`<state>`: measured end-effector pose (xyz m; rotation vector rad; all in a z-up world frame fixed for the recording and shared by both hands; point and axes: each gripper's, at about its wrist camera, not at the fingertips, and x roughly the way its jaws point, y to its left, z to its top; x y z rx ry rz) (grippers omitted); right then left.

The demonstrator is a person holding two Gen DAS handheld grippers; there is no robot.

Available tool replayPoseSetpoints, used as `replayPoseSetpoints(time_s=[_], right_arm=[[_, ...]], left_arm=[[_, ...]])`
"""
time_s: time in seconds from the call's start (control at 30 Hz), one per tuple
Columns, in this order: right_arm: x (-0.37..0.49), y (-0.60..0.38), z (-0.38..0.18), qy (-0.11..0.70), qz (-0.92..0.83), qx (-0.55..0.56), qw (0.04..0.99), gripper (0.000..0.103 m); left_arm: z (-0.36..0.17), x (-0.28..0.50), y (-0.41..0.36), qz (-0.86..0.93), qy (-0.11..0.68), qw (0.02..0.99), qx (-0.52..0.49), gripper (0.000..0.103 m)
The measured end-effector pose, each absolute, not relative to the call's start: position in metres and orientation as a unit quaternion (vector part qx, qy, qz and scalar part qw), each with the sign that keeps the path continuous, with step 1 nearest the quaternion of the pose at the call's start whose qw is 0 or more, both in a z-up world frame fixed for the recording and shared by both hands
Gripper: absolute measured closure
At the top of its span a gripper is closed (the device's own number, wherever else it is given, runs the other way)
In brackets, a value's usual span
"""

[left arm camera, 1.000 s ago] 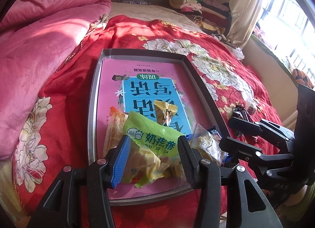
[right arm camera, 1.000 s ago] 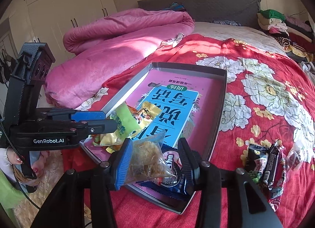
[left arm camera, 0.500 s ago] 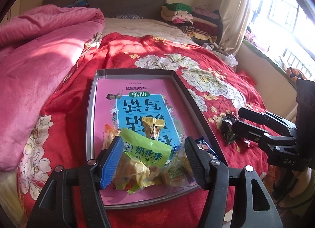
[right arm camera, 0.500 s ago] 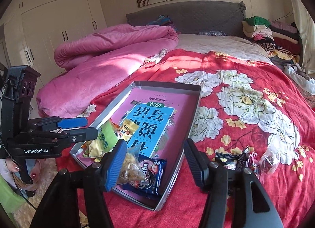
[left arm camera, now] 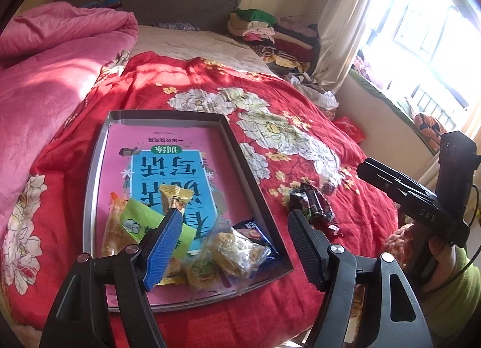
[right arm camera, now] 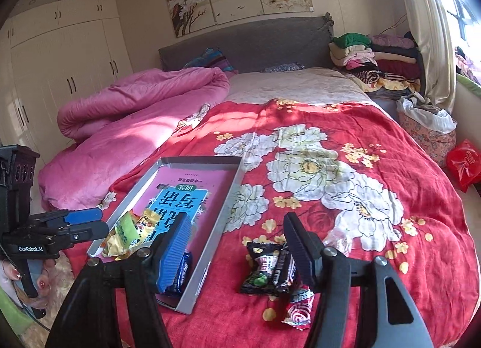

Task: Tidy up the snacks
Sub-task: 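Move both open tools from the tray toward the remaining snacks on the bedspread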

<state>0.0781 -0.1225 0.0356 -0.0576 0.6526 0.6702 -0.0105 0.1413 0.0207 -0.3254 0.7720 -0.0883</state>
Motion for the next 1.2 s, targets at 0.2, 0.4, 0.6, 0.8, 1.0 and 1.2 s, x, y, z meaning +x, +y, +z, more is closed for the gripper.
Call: replayPoseSetpoints(time_s=[0.2, 0.4, 0.6, 0.8, 1.0, 1.2], right_arm=[[0.082, -0.148, 0.042, 0.309, 0.302, -0.013, 0.901, 0.039], [0.084, -0.166, 0.047, 0.304, 0.290, -0.001, 0.907, 0.039], [0.084, -0.178, 0.050, 0.300, 0.284, 0.009, 0.911, 0.039], [0.086, -0.188, 0.048, 0.305, 0.275, 0.015, 0.912, 0.039], [0.087, -0.197, 0.042, 0.319, 0.266, 0.022, 0.910, 0.039], [0.093, -0.202, 0.029, 0.347, 0.257, 0.027, 0.901, 0.039]], left_arm=[[0.027, -0.004, 0.113, -0.064, 0.378, 0.912, -0.146, 0.029], [0.038, 0.003, 0.091, -0.079, 0.376, 0.913, -0.138, 0.029], [0.045, 0.014, 0.078, -0.088, 0.377, 0.911, -0.140, 0.029], [0.047, 0.026, 0.063, -0.097, 0.384, 0.909, -0.133, 0.029], [0.040, 0.040, 0.044, -0.105, 0.401, 0.901, -0.124, 0.029], [0.026, 0.056, 0.026, -0.106, 0.426, 0.892, -0.109, 0.029]])
